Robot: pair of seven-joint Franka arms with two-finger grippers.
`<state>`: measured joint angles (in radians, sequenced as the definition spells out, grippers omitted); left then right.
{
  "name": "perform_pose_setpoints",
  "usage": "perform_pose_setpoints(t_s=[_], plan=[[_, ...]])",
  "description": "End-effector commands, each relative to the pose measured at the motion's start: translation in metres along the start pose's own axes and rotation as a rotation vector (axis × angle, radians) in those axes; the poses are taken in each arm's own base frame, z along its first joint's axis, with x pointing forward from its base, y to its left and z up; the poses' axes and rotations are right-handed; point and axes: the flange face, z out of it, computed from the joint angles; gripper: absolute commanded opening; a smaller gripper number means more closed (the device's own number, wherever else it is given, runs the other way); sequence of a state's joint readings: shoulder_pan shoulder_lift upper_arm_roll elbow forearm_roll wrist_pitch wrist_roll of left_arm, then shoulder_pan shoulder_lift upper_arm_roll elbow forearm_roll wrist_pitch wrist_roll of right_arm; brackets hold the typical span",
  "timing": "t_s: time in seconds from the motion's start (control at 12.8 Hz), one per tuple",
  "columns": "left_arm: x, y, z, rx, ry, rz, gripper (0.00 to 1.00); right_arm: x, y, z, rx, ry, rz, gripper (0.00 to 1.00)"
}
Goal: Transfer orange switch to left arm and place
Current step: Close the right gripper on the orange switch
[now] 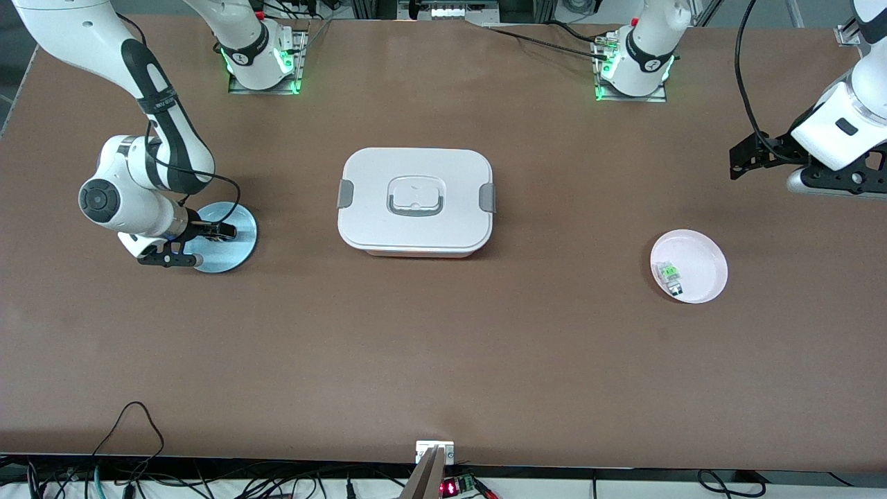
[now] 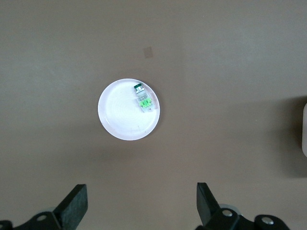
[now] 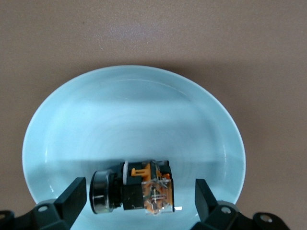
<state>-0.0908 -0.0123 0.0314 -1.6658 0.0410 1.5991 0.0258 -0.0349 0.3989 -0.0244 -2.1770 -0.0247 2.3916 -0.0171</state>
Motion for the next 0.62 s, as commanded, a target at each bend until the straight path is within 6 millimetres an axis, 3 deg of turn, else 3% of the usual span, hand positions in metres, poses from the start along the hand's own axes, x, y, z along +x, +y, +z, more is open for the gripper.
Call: perform_pose_setpoints(t_s=[0.0,0.55], plan=[[-0.0034,0.0018,-0.0072,0.014,0.002,0.009,1.00,0.0023,-0.0045,0.0042,-0.036,0.009,-0.069,1.00],[-0.0029,0.0027,-0.0065,0.015,0.001,0.011,1.00,0.0009,-0.0131,0.0090,-0.031,-0.003,-0.082,1.00]])
